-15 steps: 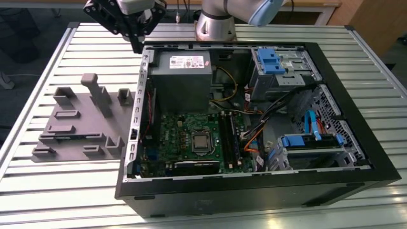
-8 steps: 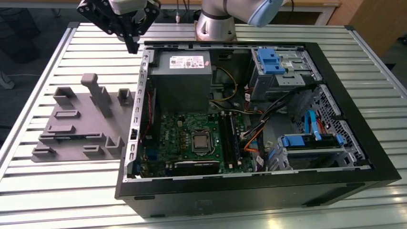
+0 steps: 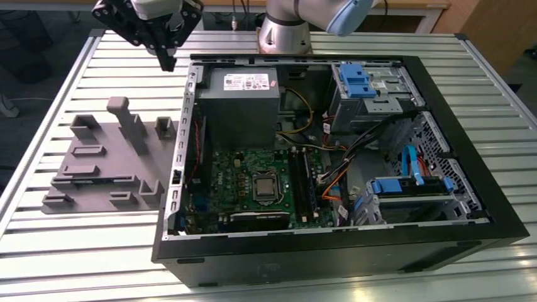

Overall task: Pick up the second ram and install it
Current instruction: 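Reach for the second ram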

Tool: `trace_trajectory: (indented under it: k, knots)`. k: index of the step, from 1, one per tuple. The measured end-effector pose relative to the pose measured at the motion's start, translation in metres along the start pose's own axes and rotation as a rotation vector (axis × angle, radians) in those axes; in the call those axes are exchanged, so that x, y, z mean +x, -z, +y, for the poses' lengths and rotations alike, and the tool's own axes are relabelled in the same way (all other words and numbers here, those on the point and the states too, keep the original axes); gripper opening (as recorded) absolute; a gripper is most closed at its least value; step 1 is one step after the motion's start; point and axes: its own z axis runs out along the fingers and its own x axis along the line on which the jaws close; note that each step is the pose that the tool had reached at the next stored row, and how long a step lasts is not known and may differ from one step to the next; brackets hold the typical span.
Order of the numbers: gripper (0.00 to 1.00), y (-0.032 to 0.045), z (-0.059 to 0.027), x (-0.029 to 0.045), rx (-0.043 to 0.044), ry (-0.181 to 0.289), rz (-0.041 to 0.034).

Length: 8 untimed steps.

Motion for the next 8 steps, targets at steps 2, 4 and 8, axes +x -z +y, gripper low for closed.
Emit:
trace_trajectory:
  k: [2,4,8]
  knots:
    - [0.11,0.0001,-0.001,0.0018,0.0,0.0,0.0]
    - [0.11,0.0001,-0.0013,0.0024,0.0,0.0,0.0]
    - [0.11,0.0001,-0.0013,0.0026,0.0,0.0,-0.0001]
